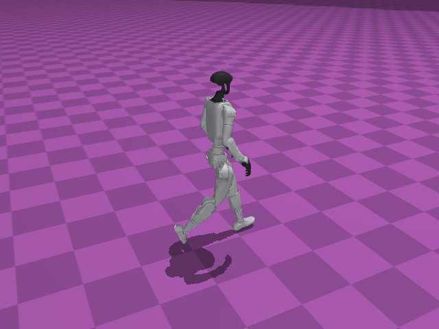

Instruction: Walk run

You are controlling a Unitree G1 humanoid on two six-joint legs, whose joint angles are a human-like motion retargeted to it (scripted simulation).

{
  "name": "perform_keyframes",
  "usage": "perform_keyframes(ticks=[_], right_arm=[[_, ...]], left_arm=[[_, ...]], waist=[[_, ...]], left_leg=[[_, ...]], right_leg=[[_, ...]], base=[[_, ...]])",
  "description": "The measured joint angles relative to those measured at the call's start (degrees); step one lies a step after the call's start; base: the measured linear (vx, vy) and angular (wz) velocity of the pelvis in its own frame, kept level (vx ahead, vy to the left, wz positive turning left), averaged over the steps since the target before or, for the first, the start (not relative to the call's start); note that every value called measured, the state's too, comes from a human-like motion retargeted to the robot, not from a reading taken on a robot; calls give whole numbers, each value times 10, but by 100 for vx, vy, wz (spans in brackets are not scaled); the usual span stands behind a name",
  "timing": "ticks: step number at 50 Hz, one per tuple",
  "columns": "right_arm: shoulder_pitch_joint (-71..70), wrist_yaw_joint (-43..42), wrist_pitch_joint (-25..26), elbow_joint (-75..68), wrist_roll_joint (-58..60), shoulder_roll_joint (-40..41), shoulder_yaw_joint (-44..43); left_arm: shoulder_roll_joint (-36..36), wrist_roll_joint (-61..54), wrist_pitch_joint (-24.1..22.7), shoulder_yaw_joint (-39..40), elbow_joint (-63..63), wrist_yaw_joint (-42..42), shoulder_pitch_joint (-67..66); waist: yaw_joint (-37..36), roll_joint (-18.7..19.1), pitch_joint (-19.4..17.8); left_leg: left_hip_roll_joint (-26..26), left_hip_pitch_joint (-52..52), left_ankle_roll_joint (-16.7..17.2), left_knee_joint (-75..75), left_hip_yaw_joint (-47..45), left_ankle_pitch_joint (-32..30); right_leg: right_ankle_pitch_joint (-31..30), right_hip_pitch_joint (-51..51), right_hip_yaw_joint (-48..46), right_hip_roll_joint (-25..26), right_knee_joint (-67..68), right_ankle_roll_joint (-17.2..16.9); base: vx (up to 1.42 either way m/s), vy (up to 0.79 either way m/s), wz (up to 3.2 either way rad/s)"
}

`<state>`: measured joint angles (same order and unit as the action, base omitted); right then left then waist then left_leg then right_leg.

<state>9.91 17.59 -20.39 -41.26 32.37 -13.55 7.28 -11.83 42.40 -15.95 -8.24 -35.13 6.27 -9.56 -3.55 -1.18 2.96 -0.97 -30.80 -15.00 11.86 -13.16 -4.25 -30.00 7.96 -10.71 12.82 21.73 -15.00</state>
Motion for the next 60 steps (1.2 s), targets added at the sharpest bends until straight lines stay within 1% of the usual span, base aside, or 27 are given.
perform_keyframes(ticks=[2, 3, 5, 6, 8, 10, 13, 16, 18, 20, 22, 23, 25, 27, 28, 29, 30, 31, 35, 39, 43, 48, 50, 53, 55, 58, 60], right_arm=[[23, 21, 15, -15, 6, 19, 0], [26, 28, 27, -30, 21, 32, -17], [20, 25, 75, -48, 16, 55, -30], [31, 27, 82, -41, -2, 57, -48], [56, 20, 70, -16, -37, 52, -68], [79, -21, 40, 10, -50, 49, -79], [108, -100, -4, 39, -57, 45, -82], [120, -170, -33, 58, -68, 45, -81], [114, -208, -33, 62, -53, 47, -74], [100, -215, -16, 63, -24, 46, -62], [87, -185, 3, 59, -18, 45, -58], [80, -161, 8, 57, -25, 44, -60], [77, -124, 13, 54, -48, 45, -58], [78, -98, 6, 42, -65, 51, -66], [73, -85, 5, 35, -79, 49, -86], [68, -80, 11, 29, -94, 44, -88], [65, -80, 21, 23, -110, 37, -82], [62, -74, 23, 13, -120, 31, -79], [57, -17, 18, -23, -124, -1, -80], [43, 27, 1, -16, -116, -33, -63], [27, 27, 0, 1, -89, -37, -55], [21, 24, 16, -12, -57, -16, -78], [24, 27, 24, -25, -50, -6, -87], [32, 39, 23, -40, -51, 8, -77], [37, 45, 17, -50, -51, 18, -79], [42, 39, 14, -50, -41, 24, -65], [39, 29, 13, -48, -28, 23, -61]], left_arm=[[8, 0, -3, -7, -19, -6, -23], [24, 11, -15, 25, -52, -4, -16], [47, 12, -12, 75, -98, 29, 1], [60, 10, -4, 56, -107, 36, -3], [72, -9, 0, 27, -119, 23, -10], [72, -25, -6, 5, -134, -7, -12], [52, -1, -9, -20, -138, 6, -15], [26, 41, -9, -44, -133, 38, -16], [8, 50, -12, -53, -131, 49, -12], [-6, 39, -22, -56, -139, 55, -8], [-12, 21, -28, -57, -153, 74, -4], [-13, 14, -28, -53, -158, 91, -3], [-11, 6, -26, -36, -162, 124, -12], [4, 22, -26, -11, -173, 132, -18], [13, 27, -17, -10, -178, 126, -12], [21, 27, -11, -4, -181, 121, -8], [30, 24, -7, 5, -182, 115, -6], [31, 18, -11, 3, -176, 110, -6], [42, -2, -25, -7, -147, 53, -13], [47, -57, -45, 3, -114, -15, -23], [44, -101, -55, 22, -95, -18, -38], [58, -91, -33, 46, -126, 34, -42], [69, -84, -21, 51, -138, 51, -43], [82, -93, -9, 66, -147, 43, -57], [89, -124, -9, 65, -158, 36, -57], [88, -155, 0, 74, -163, 92, -43], [80, -148, 7, 61, -162, 123, -29]], waist=[[62, 3, 15], [72, 10, 12], [78, 30, 19], [62, 46, 29], [53, 64, 31], [96, 90, 19], [142, 118, 9], [190, 122, -5], [215, 119, -17], [237, 111, -29], [253, 91, -30], [259, 75, -24], [257, 59, -3], [253, 78, -8], [252, 84, -15], [244, 74, -12], [232, 56, -5], [220, 54, -3], [153, 36, -5], [85, 35, -17], [55, 41, -30], [60, 46, -11], [90, 50, 1], [59, 11, 10], [48, 7, 18], [53, 49, 12], [56, 87, 9]], left_leg=[[-66, 8, 0, 143, 116, 98], [-61, 3, 0, 187, 122, 119], [-15, 42, 0, 209, 36, 161], [-19, 79, 0, 175, 30, 163], [-37, 140, 10, 108, 34, 140], [-45, 193, 40, 46, 88, 87], [-51, 258, 70, -16, 135, 14], [-65, 315, 85, -38, 186, -22], [-64, 349, 87, -42, 214, -28], [-60, 376, 90, -28, 236, -22], [-69, 399, 96, 9, 240, -26], [-80, 407, 102, 37, 239, -39], [-91, 398, 132, 119, 214, -113], [-64, 329, 195, 296, 193, -177], [-59, 289, 226, 386, 204, -183], [-43, 253, 212, 444, 162, -166], [-20, 220, 175, 487, 94, -136], [-26, 191, 161, 502, 85, -110], [-59, 74, 145, 493, 48, -27], [4, 19, 103, 365, -62, 28], [38, -10, 86, 190, -120, 53], [13, 8, 51, -1, -234, 90], [-19, 40, 6, -51, -271, 80], [-16, 97, 0, -57, -290, 71], [-29, 94, 0, -59, -179, 90], [19, 116, 0, -18, -147, 118], [36, 133, 0, -8, -112, 131]], right_leg=[[18, -31, 31, 52, 117, 0], [71, -56, 65, 53, 193, 0], [159, -127, 97, -1, 299, 25], [187, -149, 92, -32, 289, 60], [251, -200, 74, -95, 265, 128], [292, -239, 15, -151, 203, 162], [306, -272, 13, -160, 39, 163], [318, -300, 128, -133, -104, 155], [342, -308, 223, -125, -179, 128], [362, -314, 255, -138, -218, 105], [357, -313, 230, -153, -196, 92], [313, -309, 209, -173, -169, 63], [288, -323, 69, -221, -113, 112], [335, -313, 204, -152, -39, 121], [348, -306, 136, -182, -19, 121], [360, -290, 112, -199, -18, 128], [371, -270, 108, -211, -26, 139], [370, -259, 95, -215, -34, 142], [335, -197, 50, -229, -109, 143], [322, -136, -35, -211, -177, 133], [361, -86, -63, -163, -202, 150], [411, -33, -123, -119, -208, 143], [403, -20, -171, -110, -196, 121], [314, 9, -162, -132, -144, 63], [189, -6, -152, -132, -73, 25], [51, -72, -93, -100, 93, 30], [63, -119, -10, -50, 169, 17]], base=[[238, -19, 170], [193, 27, 20], [127, 38, -66], [119, 31, -16], [106, 15, 72], [92, -3, 188], [102, -9, 176], [108, -25, 183], [88, -37, 149], [69, -37, 137], [118, -57, 151], [121, -58, 143], [106, -53, 122], [105, -47, 181], [68, -26, 210], [46, -20, 163], [57, -21, 100], [67, -15, 87], [62, -2, 92], [43, -7, 45], [49, -18, 72], [68, -10, 140], [67, -16, 190], [119, -37, 8], [89, -24, 72], [77, 19, 142], [58, 19, 197]])
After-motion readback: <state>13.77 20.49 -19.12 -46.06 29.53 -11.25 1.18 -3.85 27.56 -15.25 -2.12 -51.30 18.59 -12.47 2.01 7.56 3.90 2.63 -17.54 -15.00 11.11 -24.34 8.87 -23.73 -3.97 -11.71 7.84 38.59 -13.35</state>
